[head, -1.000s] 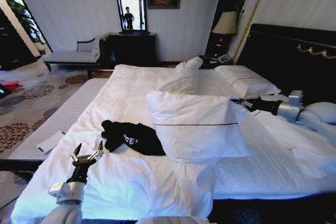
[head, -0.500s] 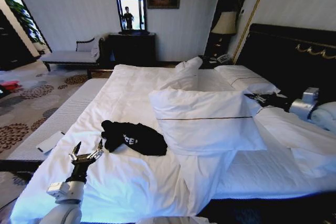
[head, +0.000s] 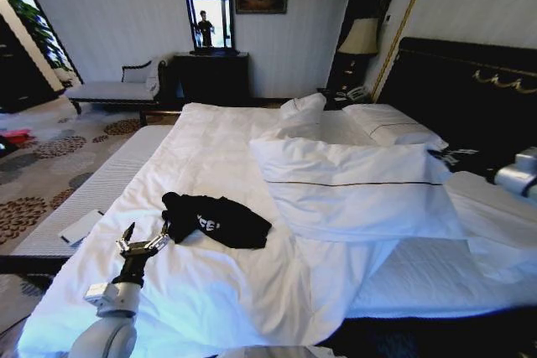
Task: Fold the clothes on the bed.
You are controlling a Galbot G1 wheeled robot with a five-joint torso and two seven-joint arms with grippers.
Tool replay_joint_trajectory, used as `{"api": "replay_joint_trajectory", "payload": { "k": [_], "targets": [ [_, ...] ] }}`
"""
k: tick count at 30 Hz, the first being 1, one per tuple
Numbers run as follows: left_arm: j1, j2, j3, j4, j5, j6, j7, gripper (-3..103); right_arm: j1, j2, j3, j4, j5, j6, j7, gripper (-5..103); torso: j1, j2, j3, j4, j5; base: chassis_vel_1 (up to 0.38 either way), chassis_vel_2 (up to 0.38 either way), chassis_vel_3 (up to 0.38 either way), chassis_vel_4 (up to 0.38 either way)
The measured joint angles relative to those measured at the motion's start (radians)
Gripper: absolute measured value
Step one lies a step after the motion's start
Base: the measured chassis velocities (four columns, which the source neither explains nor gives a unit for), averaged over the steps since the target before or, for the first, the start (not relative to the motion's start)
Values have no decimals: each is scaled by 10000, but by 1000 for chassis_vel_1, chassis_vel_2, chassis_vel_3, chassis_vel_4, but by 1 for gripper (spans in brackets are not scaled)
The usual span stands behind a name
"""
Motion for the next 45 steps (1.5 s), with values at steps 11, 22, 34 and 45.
{"api": "replay_joint_trajectory", "payload": {
  "k": [11, 22, 34, 45],
  "targets": [
    [-169, 186, 24, 13, -18, 127, -98, 100, -2627, 1293, 4822, -791, -700, 271, -33, 0, 1, -1, 0, 16, -17, 0, 0, 0, 0],
    [-560, 396, 402, 265, -34, 284, -191, 100, -9615, 4655, 12009, 2668, -1817, -512, 871, 0, -3, 0, -3, -3, -3, 0, 0, 0, 0],
    [-680, 443, 453, 472, -116, 294, -181, 100, -11333, 6544, 13581, 3290, -2221, -513, 1155, 0, -3, 0, -1, 6, -3, 0, 0, 0, 0],
    [-870, 335, 571, 750, -61, 241, -145, 100, -12440, 8328, 14760, 4144, -2142, -473, 1344, 0, -2, 0, -1, 2, -7, 0, 0, 0, 0]
  ]
}}
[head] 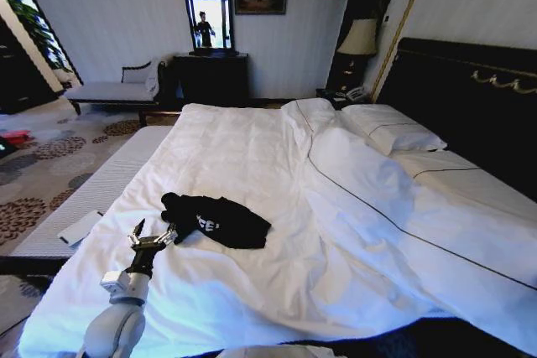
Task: Fold the clothes on the bed.
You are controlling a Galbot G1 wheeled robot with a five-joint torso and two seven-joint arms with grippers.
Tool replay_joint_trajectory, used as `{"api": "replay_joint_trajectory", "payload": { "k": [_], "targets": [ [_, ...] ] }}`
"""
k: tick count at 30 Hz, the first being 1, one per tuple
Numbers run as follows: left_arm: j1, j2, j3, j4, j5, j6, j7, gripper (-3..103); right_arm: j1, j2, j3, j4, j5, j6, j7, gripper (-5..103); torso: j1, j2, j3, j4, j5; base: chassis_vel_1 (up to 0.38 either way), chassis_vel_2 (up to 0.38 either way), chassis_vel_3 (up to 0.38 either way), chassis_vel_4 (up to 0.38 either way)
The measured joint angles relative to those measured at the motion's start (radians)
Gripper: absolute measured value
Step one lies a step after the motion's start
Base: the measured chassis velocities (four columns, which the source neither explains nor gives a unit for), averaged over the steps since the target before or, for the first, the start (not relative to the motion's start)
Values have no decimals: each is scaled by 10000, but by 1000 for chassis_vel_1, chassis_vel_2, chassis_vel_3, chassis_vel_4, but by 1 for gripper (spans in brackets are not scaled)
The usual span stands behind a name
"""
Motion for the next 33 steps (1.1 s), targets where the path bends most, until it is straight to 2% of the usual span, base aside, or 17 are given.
{"api": "replay_joint_trajectory", "payload": {
  "k": [3, 6, 7, 11, 13, 14, 16, 25, 30, 33],
  "targets": [
    [-19, -4, 13, 32, 13, 3, -5, 100, -87, 386, 52, 200, -156, 20, 28, 0, 0, 0, 0, 2, 0, 0, 0, 0, 0],
    [-14, -29, 15, 121, 23, 3, -5, 100, -350, 1353, 122, 648, -138, 77, 177, 0, 1, 0, 1, 8, 3, 0, 0, 0, 0],
    [-14, -29, 15, 121, 23, 3, -5, 100, -350, 1353, 122, 648, -138, 77, 177, 0, 1, 0, 1, 8, 3, 0, 0, 0, 0],
    [-32, -18, -14, 212, 12, -34, -5, 100, -730, 2589, 245, 973, -324, 317, 242, 0, 0, 0, 0, -7, 3, 0, 0, 0, 0],
    [-41, -9, -14, 222, 9, -36, -7, 100, -737, 2713, 277, 994, -354, 340, 267, 0, 0, 0, 0, -5, 2, 0, 0, 0, 0],
    [-79, 20, 10, 247, 2, -35, -7, 100, -741, 3003, 387, 1043, -435, 395, 335, 0, 0, 0, 0, 4, 0, 0, 0, 0, 0],
    [-157, 62, 58, 283, -26, -35, -14, 100, -730, 3329, 531, 1079, -520, 420, 379, 0, 0, 0, 0, 8, 1, 0, 0, 0, 0],
    [-551, 374, 435, 578, -168, -13, -35, 100, -684, 4254, 473, 881, -974, 597, 409, 0, 0, 1, 1, 2, 3, 0, 0, 0, 0],
    [-780, 520, 592, 719, -235, 14, -59, 100, -1000, 4371, 653, 573, -1089, 892, 432, 0, 2, 0, 2, 9, 5, 0, 0, 0, 0],
    [-861, 620, 607, 807, -366, 16, -60, 100, -1226, 4437, 904, 271, -1130, 1126, 333, 0, 2, 0, 1, 4, -1, 0, 0, 0, 0]
  ]
}}
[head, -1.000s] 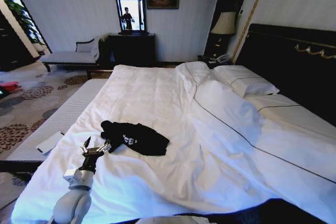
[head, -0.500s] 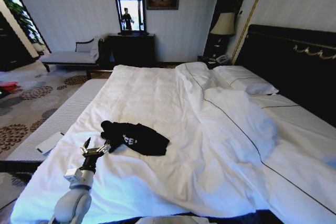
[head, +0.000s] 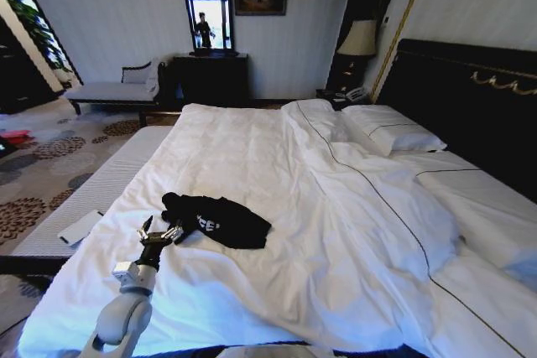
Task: Fold the clothes on the bed.
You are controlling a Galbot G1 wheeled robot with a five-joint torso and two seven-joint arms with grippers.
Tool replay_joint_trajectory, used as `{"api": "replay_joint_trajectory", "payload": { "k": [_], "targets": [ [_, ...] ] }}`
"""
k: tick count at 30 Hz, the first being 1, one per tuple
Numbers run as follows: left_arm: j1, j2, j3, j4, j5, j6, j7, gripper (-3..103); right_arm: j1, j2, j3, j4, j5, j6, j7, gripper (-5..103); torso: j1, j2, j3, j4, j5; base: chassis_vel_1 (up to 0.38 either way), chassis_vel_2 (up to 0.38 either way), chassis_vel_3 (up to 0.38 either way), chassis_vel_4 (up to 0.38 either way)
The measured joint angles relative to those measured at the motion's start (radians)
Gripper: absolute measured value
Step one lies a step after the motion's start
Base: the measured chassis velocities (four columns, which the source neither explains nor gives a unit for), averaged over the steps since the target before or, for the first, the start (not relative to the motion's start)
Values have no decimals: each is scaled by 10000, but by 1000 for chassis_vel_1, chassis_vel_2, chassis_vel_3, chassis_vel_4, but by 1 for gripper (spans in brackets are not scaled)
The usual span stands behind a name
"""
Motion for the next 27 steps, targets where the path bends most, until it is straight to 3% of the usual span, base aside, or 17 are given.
{"api": "replay_joint_trajectory", "payload": {
  "k": [3, 10, 16, 25, 27],
  "targets": [
    [-95, 117, 80, 134, -81, 0, 0, 100, -35, 166, 78, -101, 3, 69, -33, 0, -2, 1, -1, -4, 3, 0, 0, 0, 0],
    [-693, 470, 740, 503, -116, 32, -49, 100, 384, 1469, -536, 308, -634, 12, 168, 0, 0, 0, 0, -4, 3, 0, 0, 0, 0],
    [-1011, 739, 1029, 760, -333, 33, -47, 100, 535, 2102, -959, -343, -1121, 143, 344, 0, -1, 0, 0, 4, 4, 0, 0, 0, 0],
    [-1226, 778, 1458, 1074, -389, -24, -14, 100, 689, 2191, -1226, -1583, -1078, 541, 413, 0, 0, -1, 0, 12, 1, 0, 0, 0, 0],
    [-1308, 772, 1577, 1129, -380, -25, -14, 100, 817, 2182, -1234, -1824, -1053, 588, 415, 0, 0, 0, -1, 4, 4, 0, 0, 0, 0]
  ]
}}
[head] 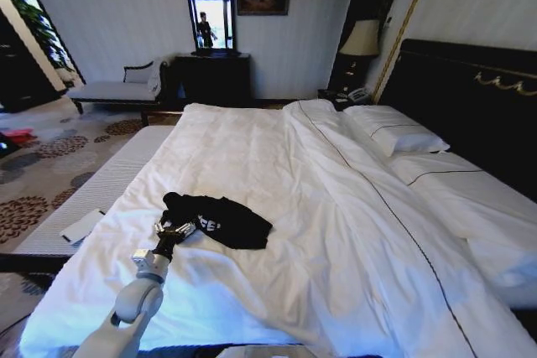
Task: Fold the clothes on the bed.
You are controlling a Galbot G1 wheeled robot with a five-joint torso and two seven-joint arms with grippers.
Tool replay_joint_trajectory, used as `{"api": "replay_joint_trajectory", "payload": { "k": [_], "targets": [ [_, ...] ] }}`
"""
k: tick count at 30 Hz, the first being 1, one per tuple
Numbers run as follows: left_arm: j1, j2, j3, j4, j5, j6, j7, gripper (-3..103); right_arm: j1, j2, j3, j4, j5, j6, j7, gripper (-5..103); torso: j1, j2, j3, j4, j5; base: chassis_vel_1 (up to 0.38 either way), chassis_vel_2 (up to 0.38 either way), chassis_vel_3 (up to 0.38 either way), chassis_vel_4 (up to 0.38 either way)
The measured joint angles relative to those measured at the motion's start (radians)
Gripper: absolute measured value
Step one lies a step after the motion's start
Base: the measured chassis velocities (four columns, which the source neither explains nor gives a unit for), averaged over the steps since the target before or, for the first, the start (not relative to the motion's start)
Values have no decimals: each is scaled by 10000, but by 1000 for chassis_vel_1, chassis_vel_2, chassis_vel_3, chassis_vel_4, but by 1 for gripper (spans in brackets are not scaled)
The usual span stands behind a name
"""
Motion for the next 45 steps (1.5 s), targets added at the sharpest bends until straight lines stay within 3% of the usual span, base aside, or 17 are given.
{"api": "replay_joint_trajectory", "payload": {
  "k": [14, 18, 19, 21, 22, 26, 27, 28, 30, 32, 37, 39, 42, 45],
  "targets": [
    [153, 42, 14, -118, 225, 102, -51, 100, 991, -506, -475, -1924, 78, 472, 217, 0, 0, 0, 0, -1, 0, 0, 0, 0, 0],
    [229, 52, 3, -233, 327, 187, -109, 100, 1020, -576, -608, -1814, 252, 480, 296, -1, -1, 0, 1, -16, 1, 0, 0, 0, 0],
    [237, 51, -4, -260, 336, 220, -132, 100, 977, -544, -637, -1732, 264, 460, 311, 4, -1, 0, 1, -30, 4, 0, 0, 0, 0],
    [238, 48, -13, -291, 346, 241, -142, 100, 933, -523, -668, -1616, 269, 443, 313, 10, -1, 0, 1, -34, 5, 0, 0, 0, 0],
    [242, 40, -26, -324, 354, 259, -152, 100, 876, -503, -710, -1459, 274, 437, 312, 10, -2, 0, 0, -26, -1, 0, 0, 0, 0],
    [268, 20, -76, -375, 360, 279, -185, 100, 736, -424, -773, -1170, 266, 436, 293, 27, -3, 0, 1, -5, 1, 0, 0, 0, 0],
    [276, 13, -85, -380, 363, 280, -215, 100, 691, -404, -794, -1089, 260, 445, 286, 27, -3, 1, 1, -3, 0, 0, 0, 0, 0],
    [303, 2, -111, -393, 370, 281, -260, 100, 570, -325, -838, -814, 237, 500, 257, 37, -2, 0, 2, -7, 0, 0, 0, 0, 0],
    [319, 1, -122, -402, 372, 281, -263, 100, 524, -285, -840, -665, 235, 521, 240, 37, -2, 0, 1, -7, 1, 0, 0, 0, 0],
    [358, 2, -161, -437, 373, 281, -265, 100, 393, -177, -842, -234, 288, 577, 166, 48, -2, 0, 1, -7, 1, 0, 0, 0, 0],
    [565, -2, -412, -604, 424, 283, -267, 100, 93, -67, -738, 1354, 563, 775, -333, 70, -2, 0, 1, -6, -1, 0, 0, 0, 0],
    [610, -6, -483, -646, 448, 282, -269, 100, 60, -131, -716, 1678, 670, 799, -494, 70, -3, 0, 1, -6, 0, 0, 0, 0, 0],
    [762, -10, -737, -812, 494, 283, -271, 100, -69, -414, -665, 2611, 901, 881, -1080, 86, -2, 0, 1, -2, -3, 0, 0, 0, 0],
    [907, -8, -994, -978, 499, 331, -308, 100, -102, -692, -620, 3412, 996, 850, -1345, 91, -2, 0, 1, -2, 1, 0, 0, 0, 0]
  ]
}}
